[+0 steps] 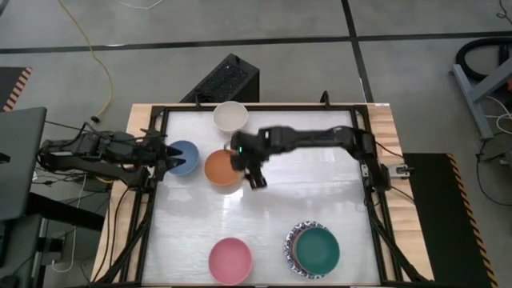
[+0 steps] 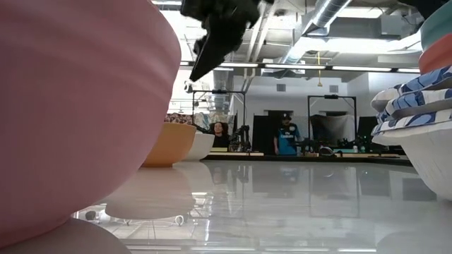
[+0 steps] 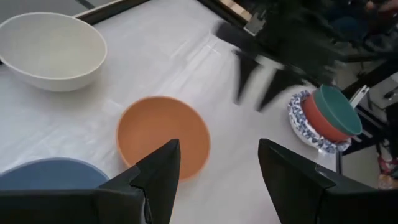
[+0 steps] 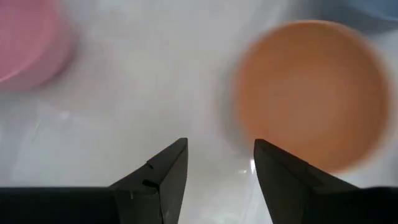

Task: Nest bowls inside each other
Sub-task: Stack the pink bowl on top of the other green bowl

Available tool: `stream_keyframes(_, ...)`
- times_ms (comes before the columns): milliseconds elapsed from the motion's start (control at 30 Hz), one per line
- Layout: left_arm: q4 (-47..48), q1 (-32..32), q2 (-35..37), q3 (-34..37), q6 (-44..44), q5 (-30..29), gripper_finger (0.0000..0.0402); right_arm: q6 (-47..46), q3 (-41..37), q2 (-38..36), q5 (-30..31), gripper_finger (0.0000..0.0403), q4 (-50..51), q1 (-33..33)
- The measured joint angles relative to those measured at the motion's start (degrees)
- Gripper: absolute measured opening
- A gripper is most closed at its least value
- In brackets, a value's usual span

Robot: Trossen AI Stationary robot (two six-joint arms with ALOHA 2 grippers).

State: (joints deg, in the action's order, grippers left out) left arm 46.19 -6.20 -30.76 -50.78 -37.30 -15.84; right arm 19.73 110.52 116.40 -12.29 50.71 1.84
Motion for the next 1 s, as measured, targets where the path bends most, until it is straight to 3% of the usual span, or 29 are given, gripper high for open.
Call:
stream_keyframes(133, 0.02, 0.00, -1.46, 0.00, 0.18, 0.13, 0.0206, -1.48, 0.00, -0.07, 0.96, 0.0205, 0.47, -5.28)
stream_keyframes(267, 0.00, 0.00, -2.71, 0.00, -0.02, 2.42, 0.0206, -5.47, 0.00, -0.09, 5.97, 0.0205, -2.50, -9.22)
stream_keyframes(500, 0.01, 0.00, -3.51, 0.00, -0.22, 7.45, 0.0206, -18.05, -0.02, 1.05, 11.67, 0.0205, -6.91, -15.01)
stream_keyframes(1000, 0.00, -0.02, -3.39, 0.00, -0.65, 7.87, 0.0206, -37.93, -0.17, 5.95, 21.53, 0.0205, -13.26, -24.97)
